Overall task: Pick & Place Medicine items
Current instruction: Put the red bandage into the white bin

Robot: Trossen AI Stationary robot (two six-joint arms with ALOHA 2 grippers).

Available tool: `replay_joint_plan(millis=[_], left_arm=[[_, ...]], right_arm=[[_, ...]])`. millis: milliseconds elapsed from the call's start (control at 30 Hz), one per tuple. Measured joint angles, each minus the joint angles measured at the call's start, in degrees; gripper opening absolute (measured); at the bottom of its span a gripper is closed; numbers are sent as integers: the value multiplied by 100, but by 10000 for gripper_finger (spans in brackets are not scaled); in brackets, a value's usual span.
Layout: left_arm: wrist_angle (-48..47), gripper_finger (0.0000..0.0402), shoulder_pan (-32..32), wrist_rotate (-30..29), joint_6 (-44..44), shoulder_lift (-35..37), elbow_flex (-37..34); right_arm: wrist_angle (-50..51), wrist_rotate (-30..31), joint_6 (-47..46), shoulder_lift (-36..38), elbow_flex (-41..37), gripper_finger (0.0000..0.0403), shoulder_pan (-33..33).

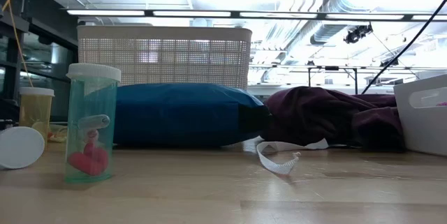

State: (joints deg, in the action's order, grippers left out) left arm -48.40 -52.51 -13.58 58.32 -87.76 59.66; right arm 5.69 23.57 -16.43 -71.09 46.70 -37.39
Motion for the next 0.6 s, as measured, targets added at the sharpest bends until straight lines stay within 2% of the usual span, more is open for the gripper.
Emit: replay_joint_plan(millis=[600], left_arm=[[1123,220,140,359,128,-9,-867]], right_arm=[[-23,1,0,0,0,103,0]])
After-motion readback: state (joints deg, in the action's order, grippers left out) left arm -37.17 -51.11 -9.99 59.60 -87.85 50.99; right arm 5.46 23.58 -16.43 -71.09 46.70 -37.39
